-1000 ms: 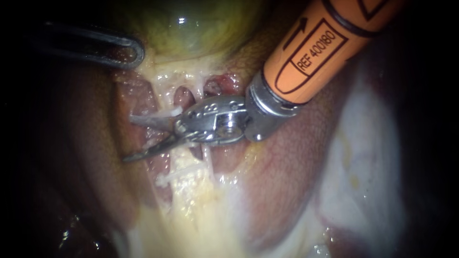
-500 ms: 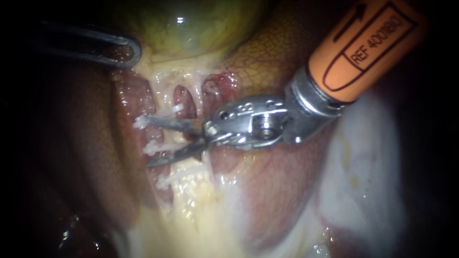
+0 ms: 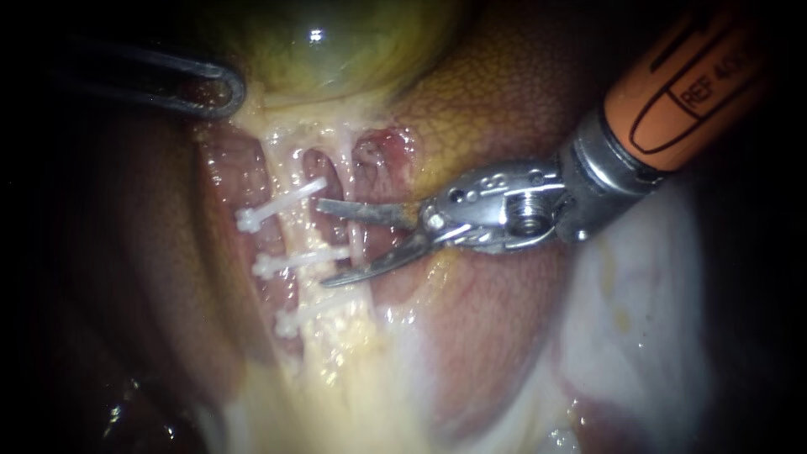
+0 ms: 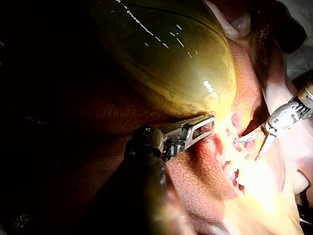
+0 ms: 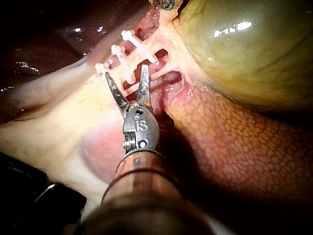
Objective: Go to the cutting position left tube
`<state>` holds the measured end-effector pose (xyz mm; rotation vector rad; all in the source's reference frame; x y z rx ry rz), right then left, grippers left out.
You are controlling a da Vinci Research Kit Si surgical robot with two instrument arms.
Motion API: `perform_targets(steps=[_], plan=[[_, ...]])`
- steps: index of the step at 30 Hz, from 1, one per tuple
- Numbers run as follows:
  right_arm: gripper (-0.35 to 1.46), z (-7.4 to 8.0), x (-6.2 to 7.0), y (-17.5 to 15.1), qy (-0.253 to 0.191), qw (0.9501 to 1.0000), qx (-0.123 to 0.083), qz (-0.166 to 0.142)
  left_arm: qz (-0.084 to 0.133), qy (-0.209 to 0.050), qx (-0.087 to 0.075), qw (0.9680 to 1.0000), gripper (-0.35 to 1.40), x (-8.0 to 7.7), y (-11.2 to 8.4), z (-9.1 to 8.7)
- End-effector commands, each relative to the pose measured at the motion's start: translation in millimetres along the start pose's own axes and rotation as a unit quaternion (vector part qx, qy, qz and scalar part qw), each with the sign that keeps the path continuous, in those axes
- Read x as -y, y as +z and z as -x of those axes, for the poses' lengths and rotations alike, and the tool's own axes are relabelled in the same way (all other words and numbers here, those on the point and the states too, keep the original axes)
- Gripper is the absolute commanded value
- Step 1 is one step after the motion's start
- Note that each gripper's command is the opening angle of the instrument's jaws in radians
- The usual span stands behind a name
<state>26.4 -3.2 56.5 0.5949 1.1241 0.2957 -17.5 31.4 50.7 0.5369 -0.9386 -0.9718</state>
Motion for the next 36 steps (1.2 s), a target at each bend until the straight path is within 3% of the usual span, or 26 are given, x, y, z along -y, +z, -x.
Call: perform_targets(steps=[1,9,14,21,26,36], plan=[[1.11,0.4,-0.3,0.2,0.005,1.0000,0.001,-0.003,0.000,0.000,0.000,1.0000,-0.35,0.0,0.0,0.0],[1.11,1.7,-2.3,1.5,0.027,0.9994,0.003,-0.023,0.000,0.000,0.000,1.0000,-0.35,0.0,0.0,0.0],[1.11,1.9,-2.8,2.2,0.038,0.9985,0.004,-0.041,0.000,0.000,0.000,1.0000,-0.35,0.0,0.0,0.0],[1.07,1.4,-2.9,3.5,0.059,0.9922,-0.033,-0.105,0.000,0.000,0.000,1.0000,-0.35,-0.1,0.0,0.0],[1.06,0.8,-2.8,4.6,0.069,0.9838,-0.068,-0.151,0.000,0.000,0.000,1.0000,-0.35,-0.1,0.1,0.0],[1.02,-1.2,-2.0,7.9,0.061,0.9749,-0.110,-0.184,0.000,0.000,0.000,1.0000,-0.35,0.0,0.2,0.1]])
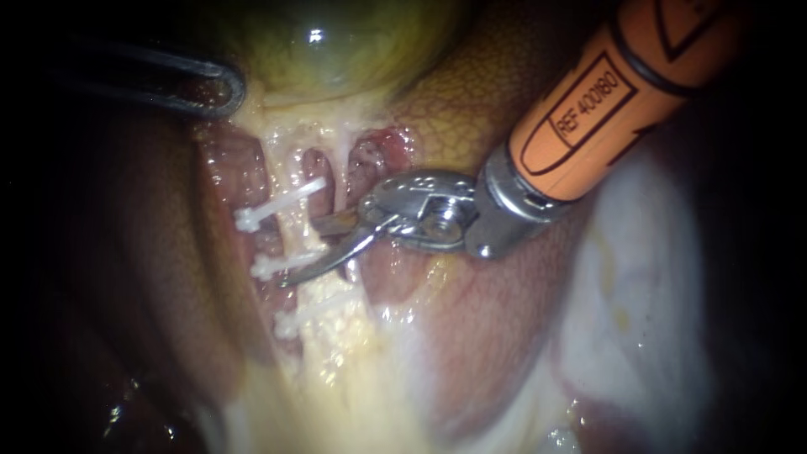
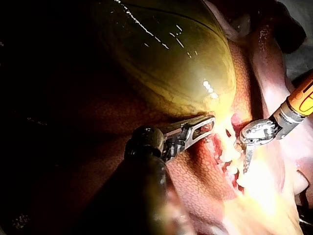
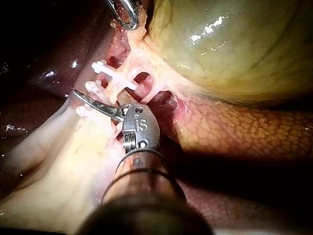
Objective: Go to the cutting position left tube
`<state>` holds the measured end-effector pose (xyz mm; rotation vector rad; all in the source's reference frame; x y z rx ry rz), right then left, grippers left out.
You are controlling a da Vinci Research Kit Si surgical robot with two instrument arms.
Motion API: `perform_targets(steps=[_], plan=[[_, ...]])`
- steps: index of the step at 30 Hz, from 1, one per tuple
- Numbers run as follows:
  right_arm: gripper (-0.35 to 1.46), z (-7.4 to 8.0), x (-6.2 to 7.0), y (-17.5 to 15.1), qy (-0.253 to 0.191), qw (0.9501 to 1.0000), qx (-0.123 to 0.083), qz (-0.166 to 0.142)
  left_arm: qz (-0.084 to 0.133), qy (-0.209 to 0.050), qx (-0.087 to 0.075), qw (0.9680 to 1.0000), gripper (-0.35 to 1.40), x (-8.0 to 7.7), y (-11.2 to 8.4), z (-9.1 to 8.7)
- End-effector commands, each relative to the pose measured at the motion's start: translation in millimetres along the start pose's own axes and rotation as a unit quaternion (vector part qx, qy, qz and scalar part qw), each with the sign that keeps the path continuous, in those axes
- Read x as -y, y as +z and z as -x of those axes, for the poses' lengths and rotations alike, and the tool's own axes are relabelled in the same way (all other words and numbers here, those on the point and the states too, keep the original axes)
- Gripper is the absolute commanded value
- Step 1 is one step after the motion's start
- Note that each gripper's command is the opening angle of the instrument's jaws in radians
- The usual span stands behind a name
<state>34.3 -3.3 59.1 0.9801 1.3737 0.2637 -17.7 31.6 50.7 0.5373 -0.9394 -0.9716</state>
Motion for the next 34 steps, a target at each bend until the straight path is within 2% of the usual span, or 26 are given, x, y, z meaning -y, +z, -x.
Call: perform_targets(steps=[1,5,9,17,21,25,34], plan=[[1.02,-0.1,0.0,0.3,0.002,1.0000,-0.003,-0.003,0.000,0.000,0.000,1.0000,-0.35,0.0,0.0,0.0],[1.04,-0.5,0.3,1.6,0.005,0.9997,-0.020,-0.012,0.000,0.000,0.000,1.0000,-0.35,0.0,0.0,0.0],[1.04,-1.2,1.1,2.1,0.008,0.9993,-0.030,-0.021,0.000,0.000,0.000,1.0000,-0.35,0.0,0.0,0.0],[1.04,-4.7,3.6,2.2,0.015,0.9982,-0.048,-0.031,0.000,0.000,0.000,1.0000,-0.35,0.0,0.0,0.0],[1.06,-5.9,4.5,2.4,0.017,0.9976,-0.057,-0.034,0.000,0.000,0.000,1.0000,-0.35,0.0,0.0,0.0],[1.06,-6.1,4.8,2.6,0.017,0.9976,-0.057,-0.035,0.000,0.000,0.000,1.0000,-0.35,0.0,0.0,0.0],[1.07,-5.5,4.3,2.2,0.017,0.9978,-0.060,-0.022,0.000,0.000,0.000,1.0000,-0.35,0.0,0.0,0.0]])
